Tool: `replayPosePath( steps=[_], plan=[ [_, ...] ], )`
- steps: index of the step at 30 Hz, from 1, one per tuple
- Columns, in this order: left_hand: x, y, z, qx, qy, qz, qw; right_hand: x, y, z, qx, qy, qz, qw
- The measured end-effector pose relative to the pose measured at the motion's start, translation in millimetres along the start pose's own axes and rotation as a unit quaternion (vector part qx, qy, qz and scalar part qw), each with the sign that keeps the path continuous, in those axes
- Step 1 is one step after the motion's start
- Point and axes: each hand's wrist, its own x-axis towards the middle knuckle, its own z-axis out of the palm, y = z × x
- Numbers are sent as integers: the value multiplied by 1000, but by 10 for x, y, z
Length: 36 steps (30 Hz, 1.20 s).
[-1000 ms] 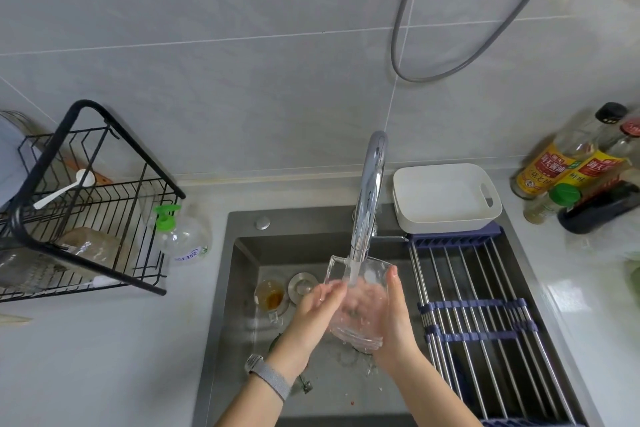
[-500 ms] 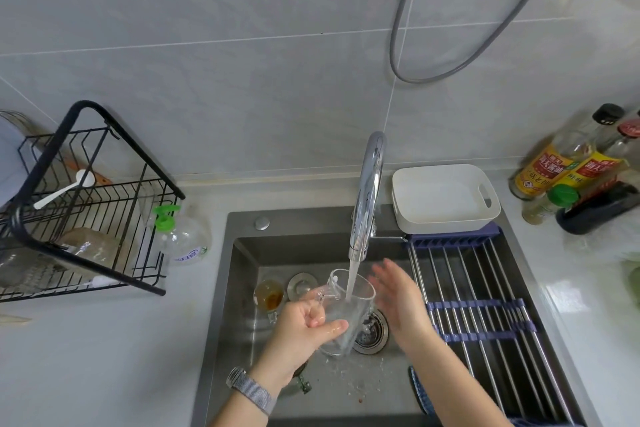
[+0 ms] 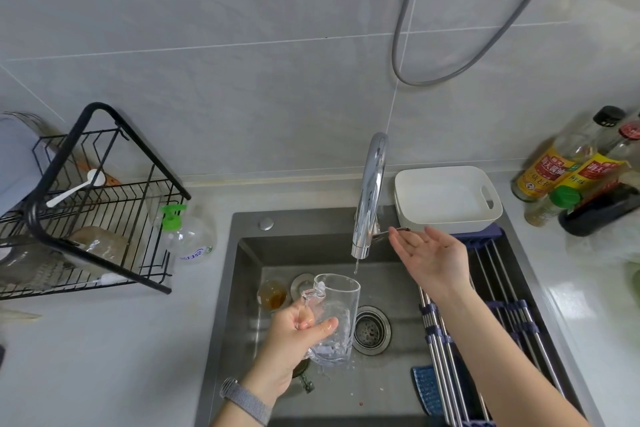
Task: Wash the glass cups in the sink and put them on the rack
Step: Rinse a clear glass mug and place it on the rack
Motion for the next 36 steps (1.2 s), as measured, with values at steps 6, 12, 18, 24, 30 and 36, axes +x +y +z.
replayPosePath(
  steps=[6,12,18,24,30,36],
  plan=[
    [39,-19,-12,-83,-13,-51,995,-200,414,-277,-280,17,57,958],
    [-14,34,146,-105,-40,-119,987,-699,789,-353,-375,-56,228,897],
    [-62,113,196,-129,-85,-180,971,-775,790,-353,-419,-4,217,882],
    [-29,136,228,-114,-89,-209,967,-747,830,-322,-461,65,217,858],
    [2,115,230,-116,-98,-247,957,-739,777,-296,-539,100,233,803],
    [13,96,244,-112,-99,-259,954,-700,744,-338,-563,96,255,780]
  ],
)
